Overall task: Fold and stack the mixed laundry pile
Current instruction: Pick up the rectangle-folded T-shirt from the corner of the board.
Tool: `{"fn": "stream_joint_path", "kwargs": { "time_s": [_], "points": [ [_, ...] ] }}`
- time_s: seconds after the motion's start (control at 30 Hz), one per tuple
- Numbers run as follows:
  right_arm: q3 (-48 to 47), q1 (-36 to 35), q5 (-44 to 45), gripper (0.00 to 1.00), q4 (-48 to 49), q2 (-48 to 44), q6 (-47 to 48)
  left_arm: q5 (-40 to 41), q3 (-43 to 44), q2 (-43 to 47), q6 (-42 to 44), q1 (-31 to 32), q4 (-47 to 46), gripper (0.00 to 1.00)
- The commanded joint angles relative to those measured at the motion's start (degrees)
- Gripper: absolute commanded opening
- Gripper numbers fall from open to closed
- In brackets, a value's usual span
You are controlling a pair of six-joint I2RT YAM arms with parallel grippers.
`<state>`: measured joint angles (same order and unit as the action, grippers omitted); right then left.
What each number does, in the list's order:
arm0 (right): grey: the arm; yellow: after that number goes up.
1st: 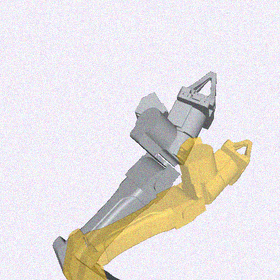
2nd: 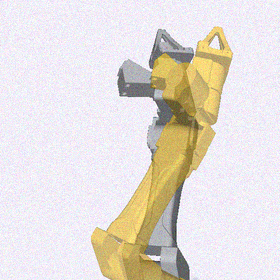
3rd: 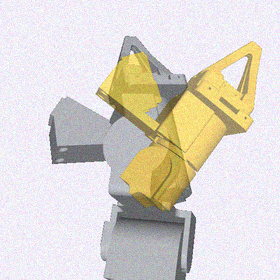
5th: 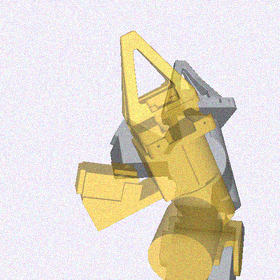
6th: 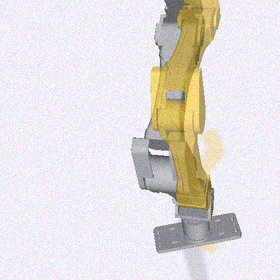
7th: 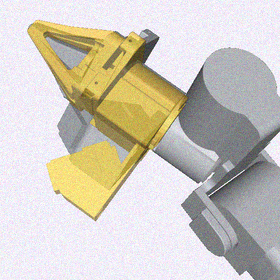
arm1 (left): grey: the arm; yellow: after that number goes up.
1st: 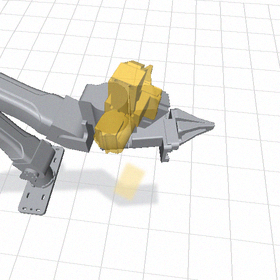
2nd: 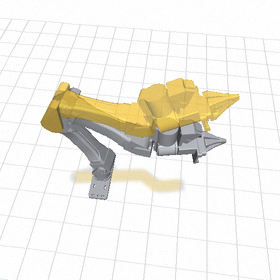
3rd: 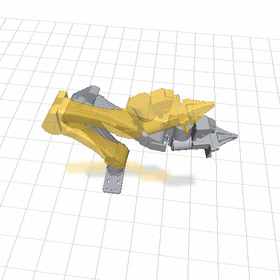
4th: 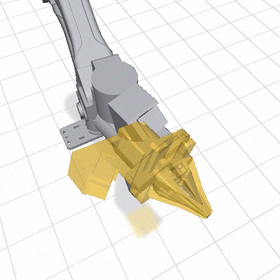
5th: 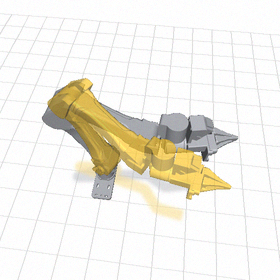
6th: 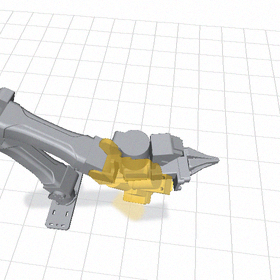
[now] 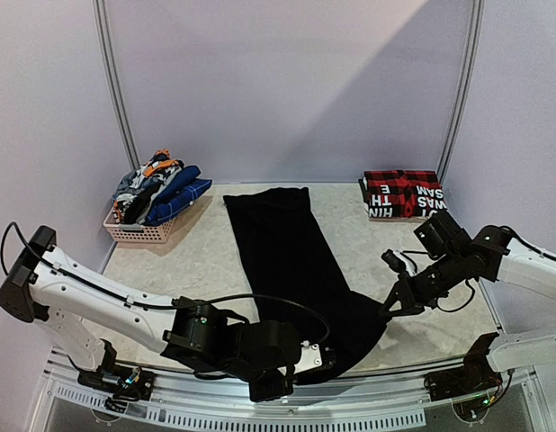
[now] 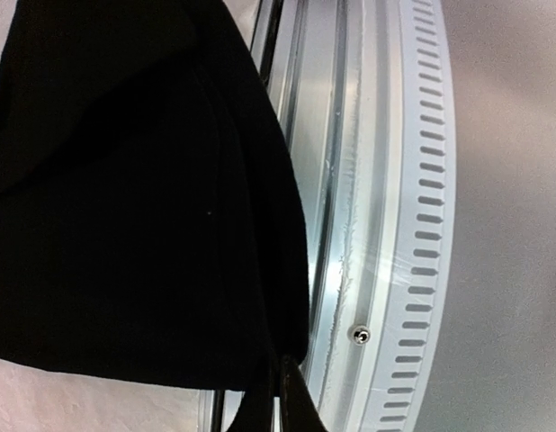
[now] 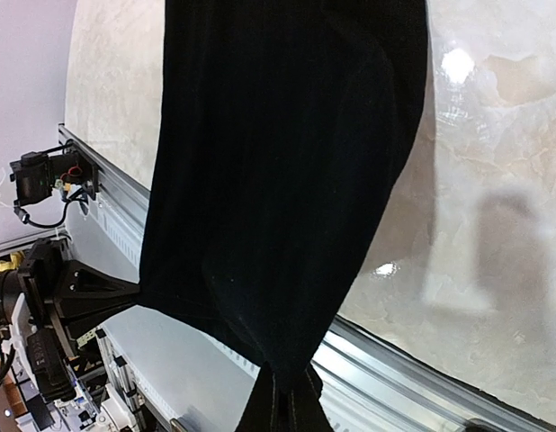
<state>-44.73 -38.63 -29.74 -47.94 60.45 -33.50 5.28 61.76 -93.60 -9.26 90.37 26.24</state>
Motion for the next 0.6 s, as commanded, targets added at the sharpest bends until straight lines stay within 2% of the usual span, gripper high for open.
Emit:
{"fn": "stream_joint_path", "kwargs": {
  "time_s": [0.0,0.57],
  "points": [
    [1.45,-0.41,0.13,0.0,-0.42,2.06,-0.26,2.09,-0.67,-1.46,-0.5,0.1,-0.07,0.0],
    [-7.66,-0.39,10.47,0.0,5.1,8.34,-0.38,7.08,-1.05,0.76,-2.54,-6.84,-0.36,0.0]
  ]
}}
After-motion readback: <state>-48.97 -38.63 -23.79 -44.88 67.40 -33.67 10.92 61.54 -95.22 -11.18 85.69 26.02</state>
